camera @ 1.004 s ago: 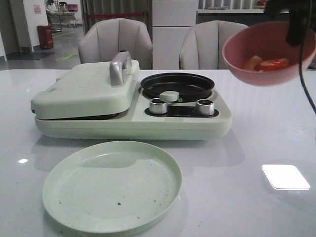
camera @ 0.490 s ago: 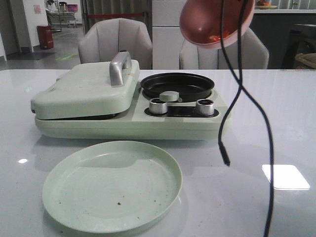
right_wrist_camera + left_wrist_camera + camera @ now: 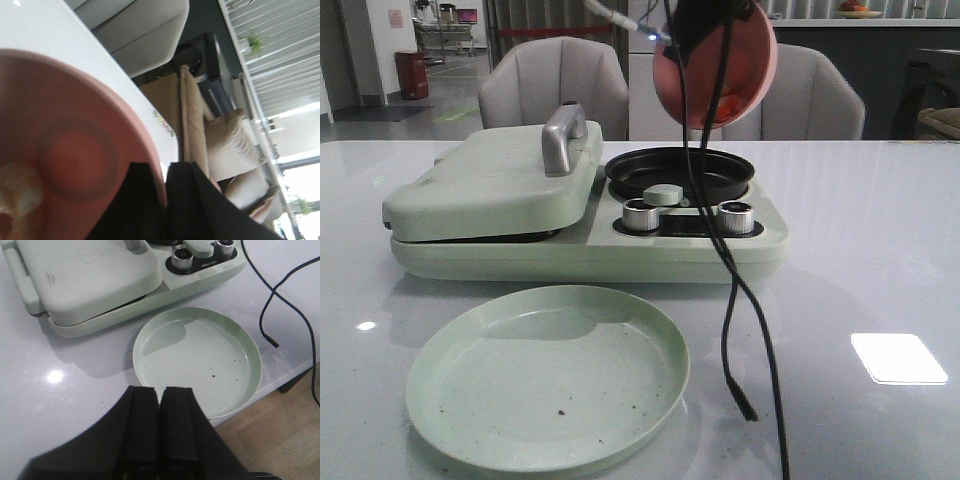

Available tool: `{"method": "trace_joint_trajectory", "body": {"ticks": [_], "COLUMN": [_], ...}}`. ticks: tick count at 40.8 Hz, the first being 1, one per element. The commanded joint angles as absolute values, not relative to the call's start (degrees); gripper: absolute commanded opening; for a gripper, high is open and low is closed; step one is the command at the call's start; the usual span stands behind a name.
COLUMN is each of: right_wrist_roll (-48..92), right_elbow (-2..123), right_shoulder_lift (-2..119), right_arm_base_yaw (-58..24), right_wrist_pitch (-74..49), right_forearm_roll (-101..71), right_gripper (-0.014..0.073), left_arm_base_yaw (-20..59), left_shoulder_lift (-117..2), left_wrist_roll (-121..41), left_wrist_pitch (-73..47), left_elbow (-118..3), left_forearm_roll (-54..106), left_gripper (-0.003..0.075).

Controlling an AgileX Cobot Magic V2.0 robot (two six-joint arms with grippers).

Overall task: Make breakfast with bread and shrimp
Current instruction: 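Lift the pink bowl and carry it above the black frying pan, then tilt the pink bowl to tip the shrimp into the frying pan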

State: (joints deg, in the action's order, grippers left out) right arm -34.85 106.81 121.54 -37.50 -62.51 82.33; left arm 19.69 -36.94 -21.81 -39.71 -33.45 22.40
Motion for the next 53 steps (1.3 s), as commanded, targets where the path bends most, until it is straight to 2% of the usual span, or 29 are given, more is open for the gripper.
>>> {"method": "trace_joint_trajectory", "body": {"ticks": [1, 11, 28, 53], "right_wrist_roll": [-36.6, -38.0, -37.0, -36.2], "right_elbow": [109.1, 109.1, 109.7, 116.4], "right_shoulder_lift": [119.1, 119.8, 125.3, 124.9], "right_arm_base_yaw": [-38.0, -38.7, -38.7, -38.8], "right_wrist_pitch": [-66.0, -68.5, -68.0, -72.6], "right_forearm_roll": [94.4, 103.8, 103.8, 102.3], "right_gripper": [0.0045, 0.0045, 0.0045, 0.0045], "left_arm_base_yaw": [20.1, 20.1, 20.1, 20.1], "left_shoulder_lift": [-36.7, -36.7, -36.7, -36.7], "left_wrist_roll": [-21.4, -21.4, -21.4, -21.4], "left_wrist_pitch": [-36.3, -36.3, -36.3, -36.3], "left_elbow": [-35.0, -35.0, -35.0, -35.0], "left_forearm_roll": [23.8, 23.8, 23.8, 23.8], "left_gripper": [0.0101, 0.0101, 0.0101, 0.0101]}}
